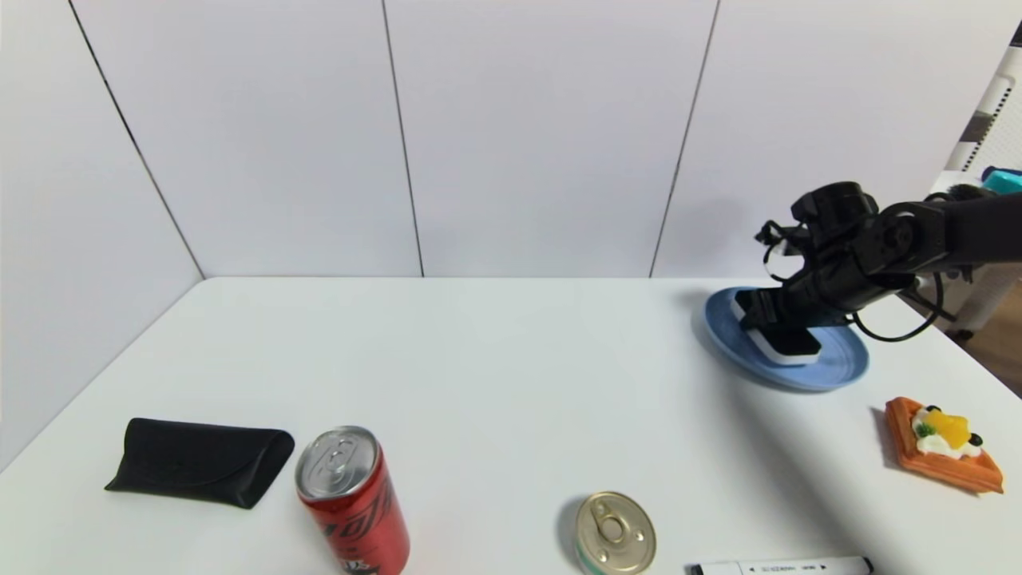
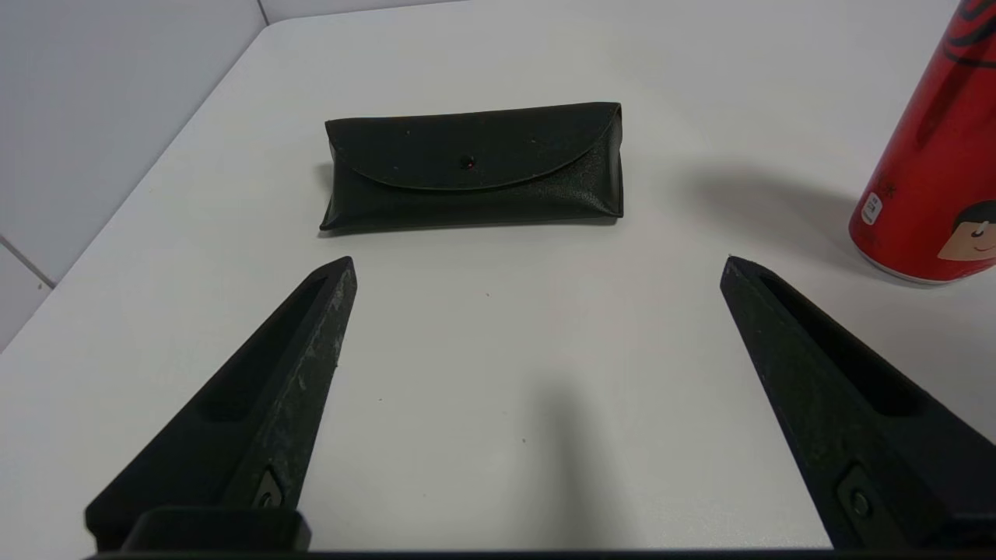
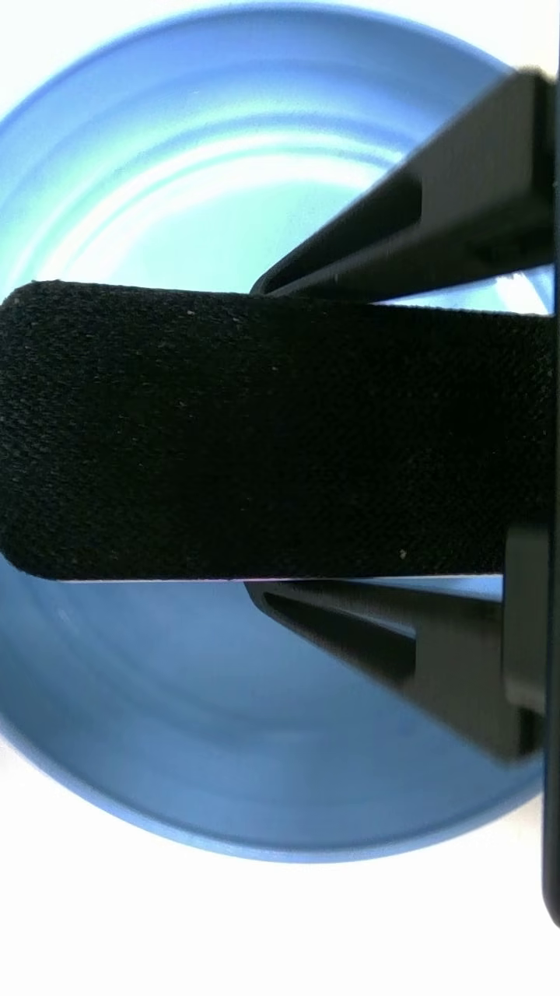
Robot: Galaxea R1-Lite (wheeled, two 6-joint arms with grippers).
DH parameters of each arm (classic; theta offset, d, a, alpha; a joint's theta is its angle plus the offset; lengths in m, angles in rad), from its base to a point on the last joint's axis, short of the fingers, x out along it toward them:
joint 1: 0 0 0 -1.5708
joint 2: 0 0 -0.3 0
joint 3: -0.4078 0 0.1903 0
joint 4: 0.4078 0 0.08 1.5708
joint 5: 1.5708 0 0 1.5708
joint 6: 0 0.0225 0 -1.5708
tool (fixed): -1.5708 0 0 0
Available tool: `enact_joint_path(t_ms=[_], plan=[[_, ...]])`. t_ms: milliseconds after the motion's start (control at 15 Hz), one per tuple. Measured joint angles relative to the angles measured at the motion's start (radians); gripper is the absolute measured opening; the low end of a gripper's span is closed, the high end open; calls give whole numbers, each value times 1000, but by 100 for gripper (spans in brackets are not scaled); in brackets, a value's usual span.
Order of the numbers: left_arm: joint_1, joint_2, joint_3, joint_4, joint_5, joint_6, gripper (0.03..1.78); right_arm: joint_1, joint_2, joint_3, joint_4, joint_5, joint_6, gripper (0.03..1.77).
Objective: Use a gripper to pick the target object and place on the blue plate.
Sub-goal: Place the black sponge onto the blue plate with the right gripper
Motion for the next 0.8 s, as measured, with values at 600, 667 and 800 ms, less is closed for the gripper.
enact_joint_path(t_ms=[600, 667, 800], plan=[[0, 0, 0, 0, 0, 0, 169, -14, -133, 42, 15, -1, 6, 152], [0, 0, 0, 0, 0, 0, 169, -20, -189, 75, 16, -2, 7, 155], [0, 0, 0, 0, 0, 0, 169, -36, -336, 168, 14, -4, 9, 158]])
